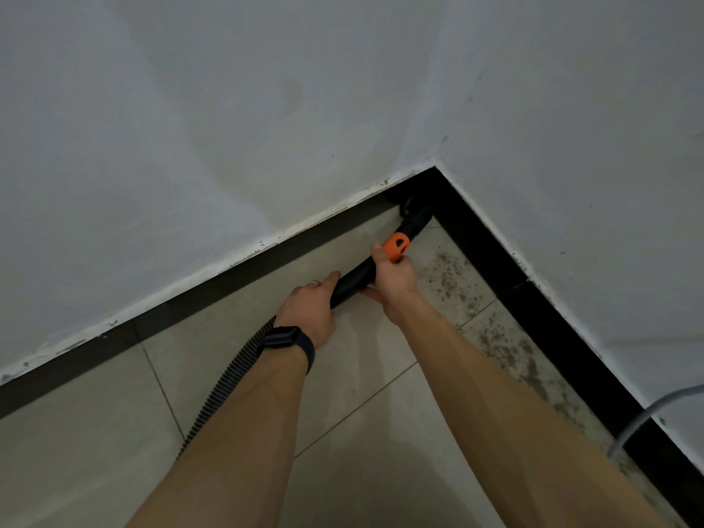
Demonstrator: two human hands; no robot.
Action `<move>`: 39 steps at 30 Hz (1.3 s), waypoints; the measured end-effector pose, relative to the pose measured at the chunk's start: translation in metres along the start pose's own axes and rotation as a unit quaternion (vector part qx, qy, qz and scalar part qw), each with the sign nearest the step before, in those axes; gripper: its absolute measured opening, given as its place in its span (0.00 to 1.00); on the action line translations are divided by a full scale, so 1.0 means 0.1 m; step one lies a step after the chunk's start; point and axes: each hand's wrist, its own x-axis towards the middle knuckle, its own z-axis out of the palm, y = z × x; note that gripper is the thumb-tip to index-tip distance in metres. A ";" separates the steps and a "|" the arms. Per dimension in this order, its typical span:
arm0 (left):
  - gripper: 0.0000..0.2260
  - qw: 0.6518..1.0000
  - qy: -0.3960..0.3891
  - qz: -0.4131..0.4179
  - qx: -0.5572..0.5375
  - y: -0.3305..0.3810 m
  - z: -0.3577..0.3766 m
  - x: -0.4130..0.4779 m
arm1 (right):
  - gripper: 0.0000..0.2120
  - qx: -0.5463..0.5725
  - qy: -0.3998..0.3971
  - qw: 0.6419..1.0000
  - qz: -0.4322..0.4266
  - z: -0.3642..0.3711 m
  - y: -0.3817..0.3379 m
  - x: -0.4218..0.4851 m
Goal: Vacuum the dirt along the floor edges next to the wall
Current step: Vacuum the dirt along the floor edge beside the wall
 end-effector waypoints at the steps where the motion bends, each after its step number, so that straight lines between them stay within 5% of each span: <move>1: 0.32 1.000 0.003 -0.001 -0.006 0.01 0.01 0.02 | 0.17 -0.009 0.009 1.000 -0.005 0.00 -0.03 0.03; 7: 0.25 0.998 0.041 -0.012 -0.040 -0.03 0.04 0.03 | 0.17 -0.032 0.040 0.999 -0.016 0.10 -0.01 0.08; 16: 0.24 0.999 -0.033 -0.034 -0.024 -0.25 -0.14 -0.20 | 0.24 -0.006 -0.036 0.999 0.024 0.21 -0.08 -0.04; 23: 0.25 0.992 -0.091 -0.060 0.069 -0.90 -0.25 -0.74 | 0.06 0.060 -0.099 0.988 0.107 0.32 0.30 -0.46; 30: 0.25 0.981 -0.143 -0.043 0.125 -1.09 -0.25 -1.05 | 0.10 0.089 -0.046 0.988 0.114 0.29 0.81 -0.90; 39: 0.26 0.993 -0.101 0.018 0.053 -0.53 -0.16 -0.84 | 0.17 0.077 0.032 0.995 0.059 -0.05 0.39 -0.68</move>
